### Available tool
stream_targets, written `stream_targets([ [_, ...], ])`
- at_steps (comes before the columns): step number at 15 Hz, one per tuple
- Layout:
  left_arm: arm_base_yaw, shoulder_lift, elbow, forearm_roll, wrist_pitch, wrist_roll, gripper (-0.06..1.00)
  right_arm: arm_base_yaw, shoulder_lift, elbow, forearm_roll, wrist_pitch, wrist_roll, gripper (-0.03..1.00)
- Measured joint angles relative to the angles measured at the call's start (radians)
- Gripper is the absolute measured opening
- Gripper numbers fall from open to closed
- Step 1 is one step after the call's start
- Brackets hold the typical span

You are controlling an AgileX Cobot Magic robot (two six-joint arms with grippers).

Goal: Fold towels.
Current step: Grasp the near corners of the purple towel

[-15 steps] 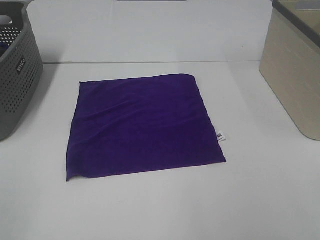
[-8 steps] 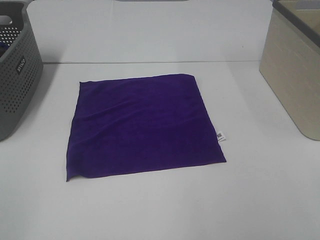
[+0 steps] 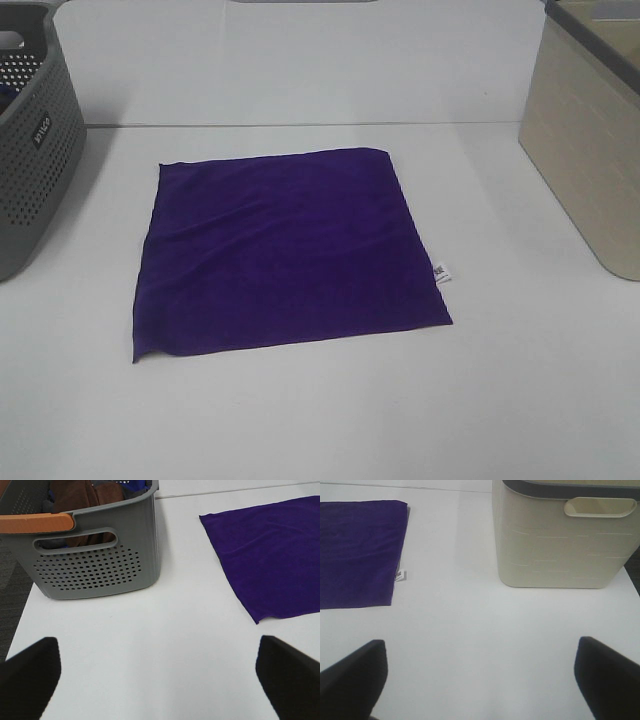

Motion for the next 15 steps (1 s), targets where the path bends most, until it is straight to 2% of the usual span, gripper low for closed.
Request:
stream_targets([
  [15, 0.000, 0.000, 0.000, 0.000, 0.000, 0.001, 0.99, 0.000, 0.000, 0.000, 0.000, 0.000, -0.002, 0.98],
])
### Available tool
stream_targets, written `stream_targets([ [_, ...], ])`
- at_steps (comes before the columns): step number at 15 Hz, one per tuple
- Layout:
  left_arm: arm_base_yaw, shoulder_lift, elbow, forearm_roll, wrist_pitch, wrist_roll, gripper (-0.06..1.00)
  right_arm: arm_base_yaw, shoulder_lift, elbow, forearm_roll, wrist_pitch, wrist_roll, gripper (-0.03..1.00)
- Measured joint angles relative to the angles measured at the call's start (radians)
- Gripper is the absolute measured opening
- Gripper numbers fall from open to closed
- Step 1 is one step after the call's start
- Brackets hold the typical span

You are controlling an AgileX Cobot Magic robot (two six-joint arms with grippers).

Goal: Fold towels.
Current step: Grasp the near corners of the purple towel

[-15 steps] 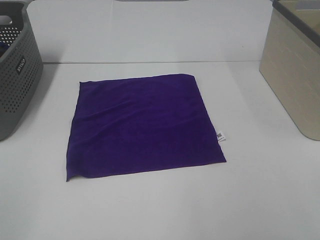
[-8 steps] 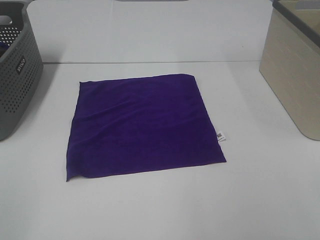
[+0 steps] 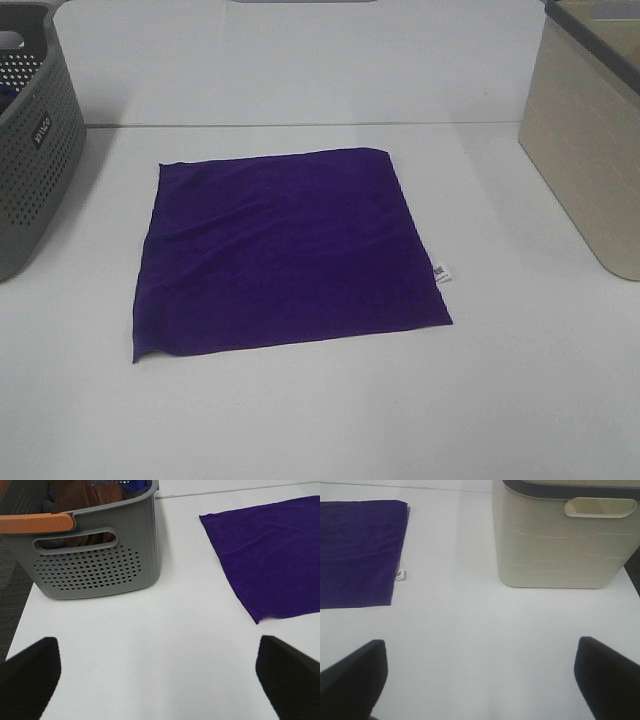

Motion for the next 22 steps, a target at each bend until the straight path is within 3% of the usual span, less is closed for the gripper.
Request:
stream_targets([
  [8, 0.000, 0.006, -0.005, -0.002, 0.002, -0.006, 0.99, 0.000, 0.021, -0.021, 0.007, -0.003, -0.001, 0.98],
  [10, 0.000, 0.132, -0.087, 0.001, 0.071, -0.064, 0.95, 0.000, 0.161, -0.091, 0.048, -0.003, 0.010, 0.98],
  [11, 0.000, 0.277, -0.162, 0.024, 0.140, -0.087, 0.93, 0.000, 0.326, -0.157, 0.071, -0.004, 0.016, 0.98],
  [13, 0.000, 0.593, -0.292, 0.086, 0.158, -0.099, 0.90, 0.000, 0.691, -0.340, 0.094, 0.024, 0.024, 0.98],
  [14, 0.000, 0.648, -0.315, 0.091, 0.158, -0.099, 0.90, 0.000, 0.863, -0.416, 0.098, 0.037, 0.024, 0.98],
  [15, 0.000, 0.869, -0.350, 0.095, 0.108, -0.099, 0.90, 0.000, 1.118, -0.514, 0.100, 0.036, 0.005, 0.98],
  [17, 0.000, 1.049, -0.352, 0.091, 0.004, -0.099, 0.90, 0.000, 1.336, -0.605, 0.105, 0.034, -0.029, 0.98],
  [20, 0.000, 1.234, -0.352, 0.002, -0.054, -0.055, 0.88, 0.000, 1.501, -0.634, 0.161, 0.013, -0.094, 0.98],
  [22, 0.000, 1.359, -0.352, -0.161, -0.141, 0.040, 0.88, 0.000, 1.577, -0.634, 0.260, -0.051, -0.220, 0.98],
])
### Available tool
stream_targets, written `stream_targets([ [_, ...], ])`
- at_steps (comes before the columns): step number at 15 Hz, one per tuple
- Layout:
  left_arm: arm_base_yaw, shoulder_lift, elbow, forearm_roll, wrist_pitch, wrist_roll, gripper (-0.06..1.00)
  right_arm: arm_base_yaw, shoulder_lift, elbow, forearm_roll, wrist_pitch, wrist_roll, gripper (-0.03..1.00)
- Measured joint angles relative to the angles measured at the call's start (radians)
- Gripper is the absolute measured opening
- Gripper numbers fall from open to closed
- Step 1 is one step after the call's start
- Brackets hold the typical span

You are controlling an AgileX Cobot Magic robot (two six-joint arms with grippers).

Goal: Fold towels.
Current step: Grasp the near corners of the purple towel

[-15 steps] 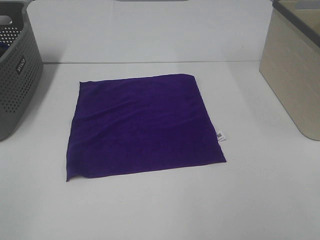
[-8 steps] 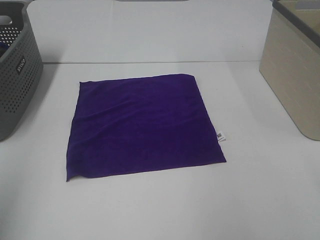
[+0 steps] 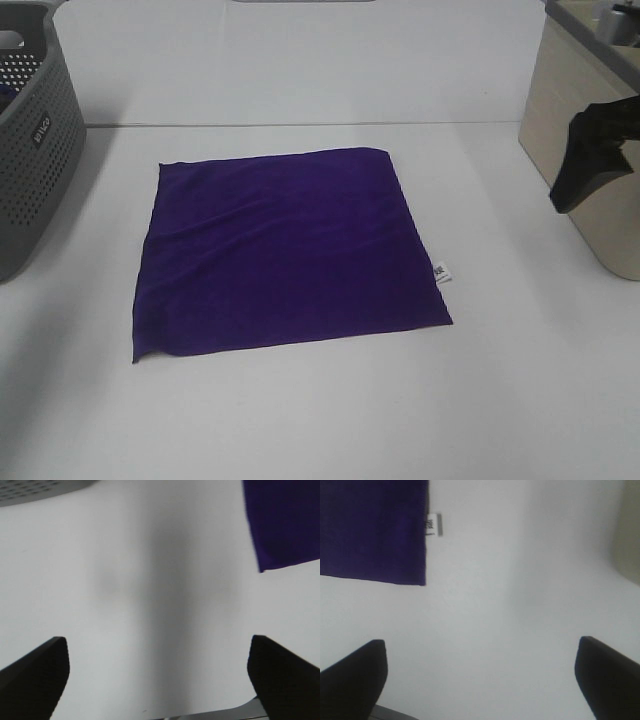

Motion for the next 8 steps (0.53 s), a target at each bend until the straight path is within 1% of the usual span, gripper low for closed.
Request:
stream_targets([
  [1, 0.000, 0.064, 0.000, -0.100, -0.035, 0.065, 0.88, 0.000, 0.038, -0.004, 0.077, -0.027, -0.089, 0.98],
  [2, 0.000, 0.122, -0.001, -0.181, -0.068, 0.119, 0.88, 0.000, 0.082, -0.006, 0.160, -0.037, -0.159, 0.98],
  [3, 0.000, 0.211, -0.001, -0.255, -0.111, 0.185, 0.88, 0.000, 0.150, -0.006, 0.285, -0.040, -0.267, 0.98],
  [4, 0.000, 0.257, -0.001, -0.285, -0.143, 0.224, 0.88, 0.000, 0.195, -0.006, 0.358, -0.043, -0.328, 0.98],
  [5, 0.000, 0.299, -0.001, -0.310, -0.169, 0.256, 0.88, 0.001, 0.242, -0.006, 0.403, -0.052, -0.378, 0.98],
  [6, 0.000, 0.337, -0.001, -0.325, -0.193, 0.286, 0.88, 0.001, 0.280, -0.006, 0.430, -0.064, -0.419, 0.98],
  [8, 0.000, 0.411, -0.001, -0.366, -0.233, 0.343, 0.88, 0.001, 0.347, -0.006, 0.444, -0.082, -0.470, 0.98],
])
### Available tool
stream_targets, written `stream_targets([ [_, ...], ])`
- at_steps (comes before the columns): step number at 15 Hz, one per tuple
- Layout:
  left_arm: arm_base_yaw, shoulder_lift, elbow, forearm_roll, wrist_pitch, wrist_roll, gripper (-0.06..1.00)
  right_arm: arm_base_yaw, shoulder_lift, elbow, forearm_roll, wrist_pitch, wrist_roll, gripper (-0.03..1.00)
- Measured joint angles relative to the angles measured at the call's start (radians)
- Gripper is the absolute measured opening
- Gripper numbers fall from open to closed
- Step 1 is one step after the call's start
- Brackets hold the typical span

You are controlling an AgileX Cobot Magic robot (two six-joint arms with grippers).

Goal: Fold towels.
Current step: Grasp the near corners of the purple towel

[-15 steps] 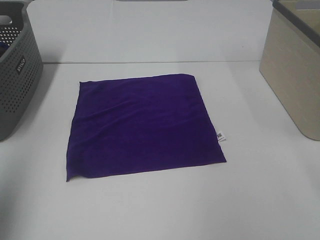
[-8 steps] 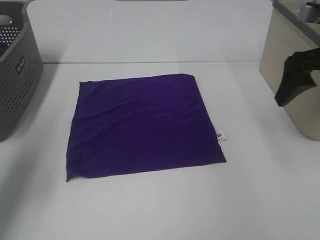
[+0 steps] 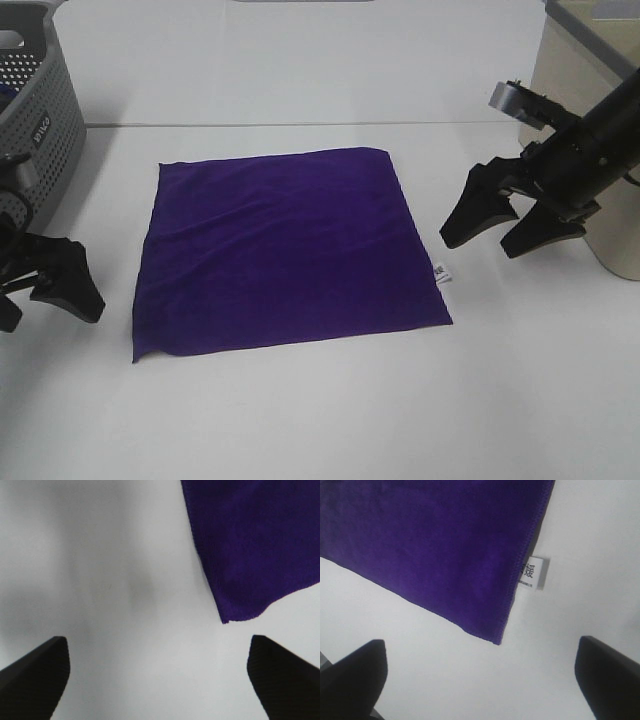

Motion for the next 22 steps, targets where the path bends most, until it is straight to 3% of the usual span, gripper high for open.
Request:
stream_targets([
  [5, 0.000, 0.128, -0.002, -0.257, -0.090, 0.252, 0.87, 0.000, 0.119, 0.000, 0.029, -0.043, -0.069, 0.98],
  [8, 0.000, 0.146, -0.005, -0.332, -0.092, 0.322, 0.87, 0.000, 0.154, -0.004, 0.044, -0.064, -0.090, 0.98],
  [19, 0.000, 0.167, -0.017, -0.347, -0.039, 0.299, 0.86, 0.006, 0.168, -0.012, 0.069, -0.059, -0.065, 0.98],
  [22, -0.038, 0.206, -0.030, -0.375, 0.005, 0.279, 0.84, 0.108, 0.177, -0.015, 0.060, -0.093, -0.045, 0.97],
])
